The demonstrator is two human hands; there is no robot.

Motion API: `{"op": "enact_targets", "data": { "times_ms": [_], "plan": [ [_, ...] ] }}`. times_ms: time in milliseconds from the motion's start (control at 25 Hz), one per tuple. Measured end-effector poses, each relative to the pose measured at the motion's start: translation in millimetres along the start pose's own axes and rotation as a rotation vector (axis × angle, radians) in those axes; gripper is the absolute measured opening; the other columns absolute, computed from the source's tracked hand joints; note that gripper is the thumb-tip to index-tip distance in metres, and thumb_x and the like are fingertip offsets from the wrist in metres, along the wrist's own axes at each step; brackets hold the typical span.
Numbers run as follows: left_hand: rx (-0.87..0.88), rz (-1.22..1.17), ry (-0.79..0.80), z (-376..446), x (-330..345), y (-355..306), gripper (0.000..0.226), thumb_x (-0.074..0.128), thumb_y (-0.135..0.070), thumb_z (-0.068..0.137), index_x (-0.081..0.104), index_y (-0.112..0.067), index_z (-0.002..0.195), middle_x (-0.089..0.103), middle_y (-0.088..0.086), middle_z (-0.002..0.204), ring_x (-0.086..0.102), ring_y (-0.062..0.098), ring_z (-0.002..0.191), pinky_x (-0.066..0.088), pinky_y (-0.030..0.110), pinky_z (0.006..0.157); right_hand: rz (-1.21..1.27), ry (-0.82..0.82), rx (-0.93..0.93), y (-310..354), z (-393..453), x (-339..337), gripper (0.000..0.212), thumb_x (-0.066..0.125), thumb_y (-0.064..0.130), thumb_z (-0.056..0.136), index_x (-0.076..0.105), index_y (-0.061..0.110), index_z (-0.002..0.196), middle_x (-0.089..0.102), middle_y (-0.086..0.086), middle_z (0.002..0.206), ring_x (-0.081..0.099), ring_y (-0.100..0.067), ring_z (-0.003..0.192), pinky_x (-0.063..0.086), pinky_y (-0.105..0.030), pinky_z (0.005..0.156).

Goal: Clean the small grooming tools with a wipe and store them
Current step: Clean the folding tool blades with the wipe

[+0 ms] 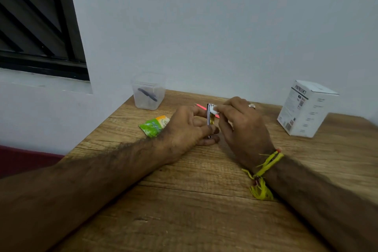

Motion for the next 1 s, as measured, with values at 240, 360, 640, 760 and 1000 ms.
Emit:
{"op": "enact_targets", "data": {
  "times_ms": [240,360,640,760,1000],
  "plan": [
    [0.008,0.014,0.039,5.3,1.1,2.4,0.025,0.065,0.009,0.09,0.06,0.002,0.114,0.075,0.009,0.073,0.074,0.017,0.069,0.062,0.027,0.066,0.029,-0.031,-0.031,-1.4,-0.1,-1.3,0.014,0.063,-0.002,0.086,0.072,-0.001,0.097,0.065,-0.012,0.087,0.064,-0.032,0.077,0.053,-0.048,0.066],
    [-0.001,0.005,0.027,7.0,-0.1,3.8,0.023,0.065,0.009,0.089,0.061,0.003,0.111,0.073,0.011,0.074,0.073,0.015,0.067,0.062,0.026,0.065,0.026,0.013,-0.051,-2.7,-1.7,2.1,0.014,0.061,0.0,0.086,0.072,-0.001,0.095,0.064,-0.013,0.085,0.062,-0.034,0.074,0.052,-0.049,0.064],
    [0.002,0.01,0.018,6.8,-0.4,4.7,0.028,0.067,0.006,0.09,0.06,0.004,0.117,0.074,0.008,0.074,0.073,0.014,0.069,0.063,0.028,0.068,-0.022,0.06,-0.074,2.2,-1.0,-0.3,0.016,0.06,0.003,0.087,0.072,0.001,0.097,0.065,-0.012,0.089,0.062,-0.032,0.076,0.049,-0.042,0.066],
    [0.006,0.026,0.016,6.6,2.0,3.6,0.025,0.065,0.007,0.091,0.06,0.002,0.114,0.073,0.008,0.073,0.073,0.014,0.068,0.062,0.027,0.066,-0.012,0.043,-0.047,-0.4,-0.3,-3.2,0.013,0.061,0.001,0.086,0.071,0.001,0.094,0.064,-0.011,0.087,0.061,-0.031,0.077,0.05,-0.044,0.067],
    [-0.009,0.033,0.008,4.9,-2.2,4.4,0.027,0.065,0.007,0.09,0.059,0.004,0.116,0.073,0.009,0.074,0.073,0.014,0.067,0.062,0.026,0.066,0.015,0.044,-0.029,1.3,-2.0,-0.3,0.014,0.061,0.002,0.086,0.072,0.002,0.095,0.065,-0.011,0.09,0.063,-0.032,0.079,0.051,-0.045,0.068]
  ]
}}
Point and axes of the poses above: each hand's wrist, its own z-axis towards the middle knuckle, its own x-axis out of the palm, y = z × x, the point moved 1 cm from there along z, towards the middle knuckle
